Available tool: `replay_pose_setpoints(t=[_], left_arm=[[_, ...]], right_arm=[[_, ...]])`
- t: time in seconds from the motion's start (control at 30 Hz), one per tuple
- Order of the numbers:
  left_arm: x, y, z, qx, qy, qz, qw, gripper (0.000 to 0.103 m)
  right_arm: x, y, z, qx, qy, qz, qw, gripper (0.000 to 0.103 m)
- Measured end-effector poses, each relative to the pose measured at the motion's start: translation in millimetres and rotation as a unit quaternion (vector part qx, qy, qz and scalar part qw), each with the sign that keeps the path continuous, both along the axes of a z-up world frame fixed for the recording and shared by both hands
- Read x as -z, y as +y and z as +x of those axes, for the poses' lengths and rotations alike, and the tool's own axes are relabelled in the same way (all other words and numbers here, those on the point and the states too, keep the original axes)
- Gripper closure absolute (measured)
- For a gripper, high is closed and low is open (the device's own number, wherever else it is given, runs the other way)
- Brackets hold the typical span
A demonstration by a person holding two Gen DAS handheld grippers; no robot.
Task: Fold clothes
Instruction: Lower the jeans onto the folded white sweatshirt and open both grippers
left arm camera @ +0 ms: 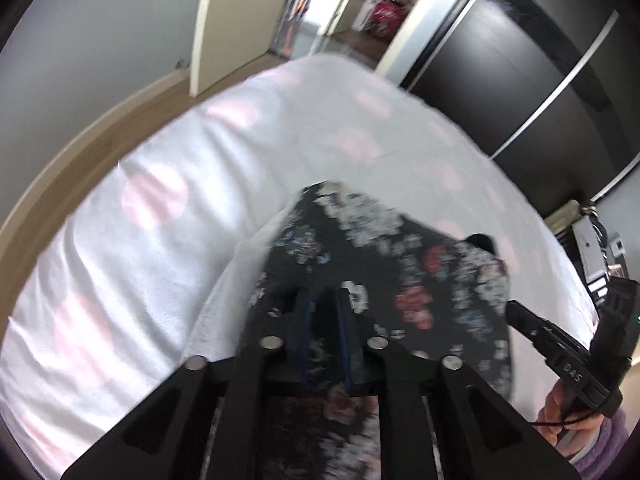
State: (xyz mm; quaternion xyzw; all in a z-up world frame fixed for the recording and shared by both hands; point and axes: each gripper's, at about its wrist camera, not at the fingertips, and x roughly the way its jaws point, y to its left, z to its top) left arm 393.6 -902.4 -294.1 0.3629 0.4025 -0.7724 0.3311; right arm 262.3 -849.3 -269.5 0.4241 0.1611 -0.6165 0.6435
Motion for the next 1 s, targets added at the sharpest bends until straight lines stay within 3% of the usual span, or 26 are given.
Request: replay_pose_setpoints(t=[0.17, 0.33, 0.5, 0.53, 0.67, 0.77, 0.9, 1.0], left_arm=[[29.3, -11.6, -1.6, -0.009, 0.028, 0.024, 0.9993, 0.094], [32.6, -11.9, 8.3, -0.019, 0.046, 0.026, 0.9984, 0.094], [0.4, 11.6, 2.9, -0.043, 0.015, 0.012, 0.9989, 0.093], [-9.9, 18.8, 4.9, -0.044, 0.016, 0.004, 0.9989, 0.093], [-51.4, 61.2, 15.7, -0.017, -0.013, -0.046, 0.9987, 0.093], [-63.8, 93.3, 21.4, 0.014, -0.042, -0.071, 0.9965, 0.093], [-48.4, 130.5, 16.7, 0.045, -0.093, -0.085, 0.991, 0.093], [-22.7, 134.3, 20.9, 0.035, -0.119, -0.07, 0.9898, 0.093]], right_arm=[[28.1, -17.1, -12.9, -0.011, -0.029, 0.01, 0.999, 0.095], [36.4, -16.7, -15.3, -0.012, -0.033, 0.008, 0.999, 0.096], [22.3, -17.7, -4.9, -0.009, 0.009, 0.046, 0.999, 0.095], [14.4, -11.9, -4.3, -0.006, 0.016, 0.047, 0.999, 0.091], [-16.0, 28.6, 0.4, -0.026, 0.034, 0.036, 0.998, 0.089], [-29.6, 66.7, 21.0, -0.043, 0.055, 0.024, 0.997, 0.088], [-25.4, 105.0, 48.7, -0.059, 0.069, 0.033, 0.995, 0.088], [-7.8, 115.5, 65.2, -0.067, 0.089, 0.049, 0.993, 0.088]])
